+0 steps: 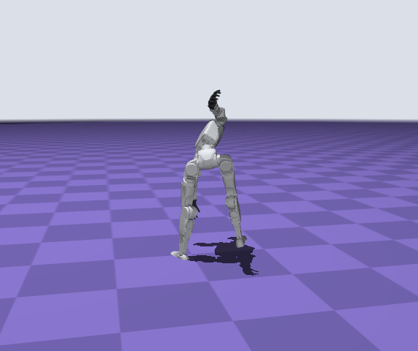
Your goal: In place motions
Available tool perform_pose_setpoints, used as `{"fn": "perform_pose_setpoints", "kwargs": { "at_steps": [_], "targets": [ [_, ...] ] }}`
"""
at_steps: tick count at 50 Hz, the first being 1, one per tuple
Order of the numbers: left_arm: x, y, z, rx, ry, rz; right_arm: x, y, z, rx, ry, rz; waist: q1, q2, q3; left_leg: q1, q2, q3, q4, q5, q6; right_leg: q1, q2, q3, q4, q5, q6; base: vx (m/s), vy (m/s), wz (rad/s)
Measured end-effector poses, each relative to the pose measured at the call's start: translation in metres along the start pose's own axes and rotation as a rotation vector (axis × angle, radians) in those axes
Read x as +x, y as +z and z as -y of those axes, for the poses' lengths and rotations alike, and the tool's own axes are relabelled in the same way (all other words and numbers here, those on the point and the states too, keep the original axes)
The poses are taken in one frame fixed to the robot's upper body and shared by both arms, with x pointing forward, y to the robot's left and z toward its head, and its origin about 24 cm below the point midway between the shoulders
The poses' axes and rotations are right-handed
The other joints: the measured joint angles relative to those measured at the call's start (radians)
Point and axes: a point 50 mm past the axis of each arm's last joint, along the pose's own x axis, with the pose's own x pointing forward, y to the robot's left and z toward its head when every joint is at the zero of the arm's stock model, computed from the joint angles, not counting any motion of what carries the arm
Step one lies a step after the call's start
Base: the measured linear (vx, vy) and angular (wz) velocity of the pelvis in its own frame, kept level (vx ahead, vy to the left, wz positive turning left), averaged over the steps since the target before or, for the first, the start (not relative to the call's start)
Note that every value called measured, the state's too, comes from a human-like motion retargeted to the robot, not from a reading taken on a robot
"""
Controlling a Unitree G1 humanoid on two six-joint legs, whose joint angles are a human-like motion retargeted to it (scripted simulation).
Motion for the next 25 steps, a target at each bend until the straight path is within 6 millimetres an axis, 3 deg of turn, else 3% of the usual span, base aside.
{"fn": "perform_pose_setpoints", "kwargs": {
  "at_steps": [3,6,13,17,20,25],
  "targets": [
    [0.003,0.03,0.017,0.021,-0.046,0.074,-0.001,0.008,-0.004,0.02,-0.157,0.12,-0.029,-0.024,0.0,-0.048,0.0,0.03,0.004,-0.002,-0.013,-0.067,-0.004,0.021,-0.004,0.001,0.004,0.04,0.08,-0.48],
    [0.003,0.048,0.033,0.02,-0.119,0.101,0.0,0.006,-0.015,-0.058,-0.169,0.129,-0.038,-0.038,0.0,-0.076,-0.006,0.062,-0.001,-0.006,-0.016,-0.114,0.001,0.036,-0.01,-0.001,0.008,0.01,0.0,-0.46],
    [0.001,0.044,0.047,-0.031,-0.218,0.001,0.0,0.002,-0.03,-0.075,-0.141,0.123,-0.028,-0.028,0.0,-0.117,-0.011,0.052,-0.006,-0.002,-0.017,-0.152,-0.001,0.033,-0.009,-0.013,0.016,-0.02,0.0,0.01],
    [-0.006,0.01,0.05,-0.049,-0.193,-0.086,0.0,0.012,-0.028,-0.105,-0.152,0.176,0.019,0.023,0.0,-0.112,-0.006,0.034,-0.004,0.005,-0.016,-0.123,-0.004,0.009,-0.004,-0.021,0.011,-0.03,-0.02,0.4],
    [-0.02,-0.03,0.056,-0.031,-0.211,-0.176,0.0,0.027,-0.031,-0.18,-0.147,0.251,0.08,0.08,0.0,-0.089,-0.002,0.015,-0.001,0.012,-0.016,-0.073,-0.009,-0.016,0.002,-0.026,0.008,-0.07,-0.06,0.64],
    [-0.065,-0.115,0.066,0.199,-0.351,-0.334,-0.003,0.068,-0.042,-0.504,-0.226,0.448,0.229,0.224,0.0,-0.023,-0.008,-0.044,0.002,0.027,-0.015,0.068,-0.031,-0.071,0.006,-0.039,0.005,-0.1,0.0,1.1]
  ]
}}
